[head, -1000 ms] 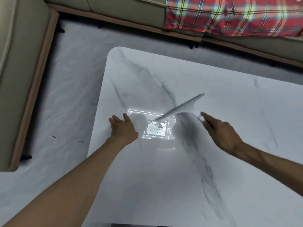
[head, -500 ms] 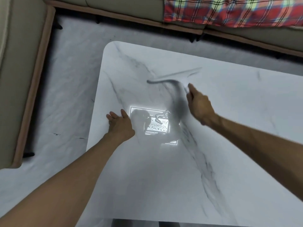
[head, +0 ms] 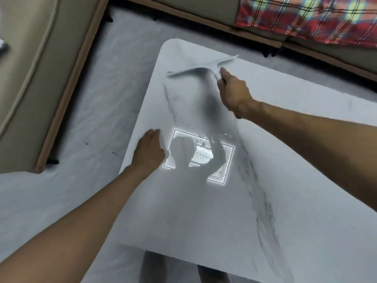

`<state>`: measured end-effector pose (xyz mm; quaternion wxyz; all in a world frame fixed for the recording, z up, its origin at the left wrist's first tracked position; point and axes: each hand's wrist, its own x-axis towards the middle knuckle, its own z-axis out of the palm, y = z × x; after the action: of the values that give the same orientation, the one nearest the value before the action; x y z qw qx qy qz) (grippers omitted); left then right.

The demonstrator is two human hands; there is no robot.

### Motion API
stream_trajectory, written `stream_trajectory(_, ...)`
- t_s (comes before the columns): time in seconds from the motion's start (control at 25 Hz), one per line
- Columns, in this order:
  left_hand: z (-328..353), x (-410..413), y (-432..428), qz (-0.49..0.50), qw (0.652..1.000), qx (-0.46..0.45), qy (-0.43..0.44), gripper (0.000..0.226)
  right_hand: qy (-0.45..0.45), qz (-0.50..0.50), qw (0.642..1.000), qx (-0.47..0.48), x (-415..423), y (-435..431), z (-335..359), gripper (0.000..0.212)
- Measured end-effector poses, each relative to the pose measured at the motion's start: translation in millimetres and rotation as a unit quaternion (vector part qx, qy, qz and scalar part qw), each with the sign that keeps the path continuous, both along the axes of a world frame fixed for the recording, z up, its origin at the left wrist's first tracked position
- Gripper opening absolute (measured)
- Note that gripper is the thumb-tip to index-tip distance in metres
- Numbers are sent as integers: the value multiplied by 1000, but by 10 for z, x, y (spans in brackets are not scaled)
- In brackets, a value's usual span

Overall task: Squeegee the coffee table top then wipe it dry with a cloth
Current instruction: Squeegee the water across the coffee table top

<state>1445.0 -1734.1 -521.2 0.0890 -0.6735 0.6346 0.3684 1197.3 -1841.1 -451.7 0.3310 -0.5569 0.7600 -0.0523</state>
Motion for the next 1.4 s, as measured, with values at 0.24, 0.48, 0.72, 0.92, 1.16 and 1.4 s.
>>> stream_trajectory(0.24, 19, 183, 506, 33, 997, -9, -67, 59, 20, 103, 994, 7, 305, 284, -317, 42)
stream_trajectory(0.48, 68, 189, 631, 77, 997, 28, -13, 53, 54, 196, 973, 110, -520, 1931, 20, 47)
stream_trajectory(0.72, 267, 486, 867, 144, 989, -8, 21, 27, 50, 168, 979, 108, -446, 1909, 354, 45)
stream_trajectory(0.92, 293, 1026, 1238, 199, 980, -9, 7, 13, -3, 81, 997, 11, 740, 1019, -14, 42)
stream_trajectory(1.16, 248, 1437, 1610, 228, 973, 14, -34, 28, 3, 219, 976, 16, 1378, 1732, -282, 44)
stream_trajectory(1.4, 323, 1581, 1780, 272, 961, 47, -29, 42, 111, 398, 903, 116, 500, 2613, 105, 49)
